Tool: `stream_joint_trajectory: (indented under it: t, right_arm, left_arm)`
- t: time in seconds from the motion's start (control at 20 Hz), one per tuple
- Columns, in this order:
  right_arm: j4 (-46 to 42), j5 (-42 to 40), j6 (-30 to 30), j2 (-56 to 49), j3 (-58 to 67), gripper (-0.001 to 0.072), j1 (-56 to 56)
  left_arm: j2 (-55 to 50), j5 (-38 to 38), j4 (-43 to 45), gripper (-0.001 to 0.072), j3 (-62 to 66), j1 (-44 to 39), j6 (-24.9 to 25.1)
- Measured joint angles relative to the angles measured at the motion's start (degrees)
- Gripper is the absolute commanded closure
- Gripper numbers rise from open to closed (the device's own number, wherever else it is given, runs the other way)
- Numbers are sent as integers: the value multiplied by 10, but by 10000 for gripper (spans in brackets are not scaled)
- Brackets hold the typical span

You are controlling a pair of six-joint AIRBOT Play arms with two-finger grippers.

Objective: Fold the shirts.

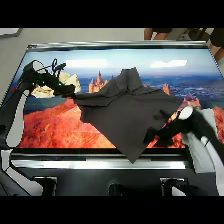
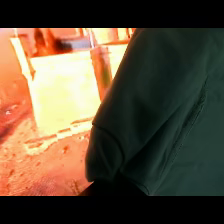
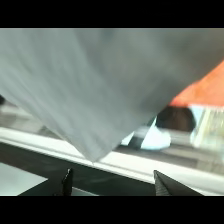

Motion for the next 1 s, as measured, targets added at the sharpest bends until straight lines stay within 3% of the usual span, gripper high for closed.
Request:
stream_joint_trajectory:
  t: [0.4,0.45,0.55,0.8,1.0]
  right_arm:
    - [93,-160,55,25,-119,112,156]
    - [103,-168,62,21,-122,197,167]
    - [114,-196,68,10,-126,672,184]
    - [72,-229,69,13,-80,670,175]
    - [-92,-196,66,68,89,669,106]
  left_arm:
    - [0,-2,0,668,0,0,0]
    - [0,-2,0,668,0,0,1]
    - [0,-3,0,668,0,0,3]
    - [5,-5,0,670,1,0,7]
    - [63,7,-31,670,34,12,9]
